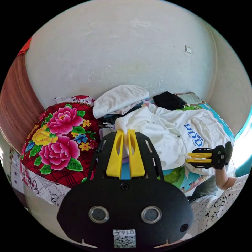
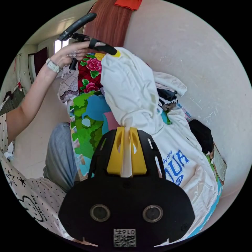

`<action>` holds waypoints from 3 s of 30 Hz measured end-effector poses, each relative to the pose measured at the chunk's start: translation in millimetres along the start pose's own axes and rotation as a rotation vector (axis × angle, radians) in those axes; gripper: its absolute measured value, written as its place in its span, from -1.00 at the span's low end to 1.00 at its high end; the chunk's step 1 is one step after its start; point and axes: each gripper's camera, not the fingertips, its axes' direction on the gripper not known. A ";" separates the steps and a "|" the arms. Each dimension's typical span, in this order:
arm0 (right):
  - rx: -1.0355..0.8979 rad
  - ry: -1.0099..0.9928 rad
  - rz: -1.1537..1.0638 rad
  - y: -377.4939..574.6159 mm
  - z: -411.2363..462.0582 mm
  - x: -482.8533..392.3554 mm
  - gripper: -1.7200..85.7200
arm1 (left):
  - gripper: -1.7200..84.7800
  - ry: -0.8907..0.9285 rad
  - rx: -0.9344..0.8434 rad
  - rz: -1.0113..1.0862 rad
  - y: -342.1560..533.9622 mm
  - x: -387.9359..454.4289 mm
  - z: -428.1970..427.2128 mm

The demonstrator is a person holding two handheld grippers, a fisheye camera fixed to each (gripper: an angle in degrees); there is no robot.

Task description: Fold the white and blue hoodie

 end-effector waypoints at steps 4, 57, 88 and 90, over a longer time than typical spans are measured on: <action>-0.083 -0.076 0.037 -3.3 42.4 -14.2 -0.82 | -0.90 -0.004 -0.171 -0.072 7.6 -32.1 61.6; 0.131 -0.286 0.245 384.5 -207.8 40.5 -0.94 | -0.98 1.012 -0.173 0.600 70.6 250.6 123.8; 0.055 -0.506 0.268 417.9 -204.0 57.7 -0.79 | -0.91 1.074 -0.322 0.429 32.5 236.8 115.2; 0.110 -0.423 0.338 416.3 -216.5 66.3 -0.77 | -0.80 0.998 -0.220 0.370 13.6 224.4 89.7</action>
